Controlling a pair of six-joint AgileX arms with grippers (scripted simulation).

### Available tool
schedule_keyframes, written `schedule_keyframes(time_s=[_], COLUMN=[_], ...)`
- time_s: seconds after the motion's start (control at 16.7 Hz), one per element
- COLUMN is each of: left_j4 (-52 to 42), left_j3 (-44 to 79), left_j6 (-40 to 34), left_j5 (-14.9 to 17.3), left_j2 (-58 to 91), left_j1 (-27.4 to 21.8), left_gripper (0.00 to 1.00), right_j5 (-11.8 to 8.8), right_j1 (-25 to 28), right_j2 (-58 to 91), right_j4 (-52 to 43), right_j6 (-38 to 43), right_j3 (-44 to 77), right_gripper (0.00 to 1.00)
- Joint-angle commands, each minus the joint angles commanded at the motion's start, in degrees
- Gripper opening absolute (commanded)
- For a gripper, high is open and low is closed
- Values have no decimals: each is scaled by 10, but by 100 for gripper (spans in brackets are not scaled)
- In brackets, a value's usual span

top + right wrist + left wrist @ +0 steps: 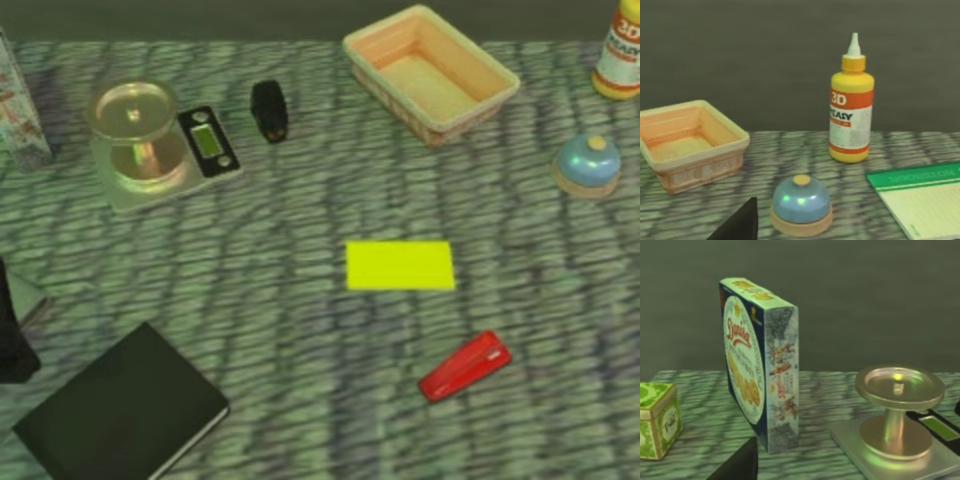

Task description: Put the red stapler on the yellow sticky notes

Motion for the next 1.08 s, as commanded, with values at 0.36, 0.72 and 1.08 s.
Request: schedule_keyframes(time_s=[0.36,0.72,1.08], left_j4=[0,0,0], left_j3=[0,0,0], left_j6=[0,0,0], left_j5=[0,0,0], left_j2=[0,0,0], left_j1=[0,0,0], left_gripper=[100,100,100], right_j5=[-1,1,0], right_j1=[27,118,230], right_j2=[60,330,686], right_j4=[-47,-219,-434], right_j6=[-58,-279,-545], right_j3=[59,273,517], right_gripper=[100,100,100])
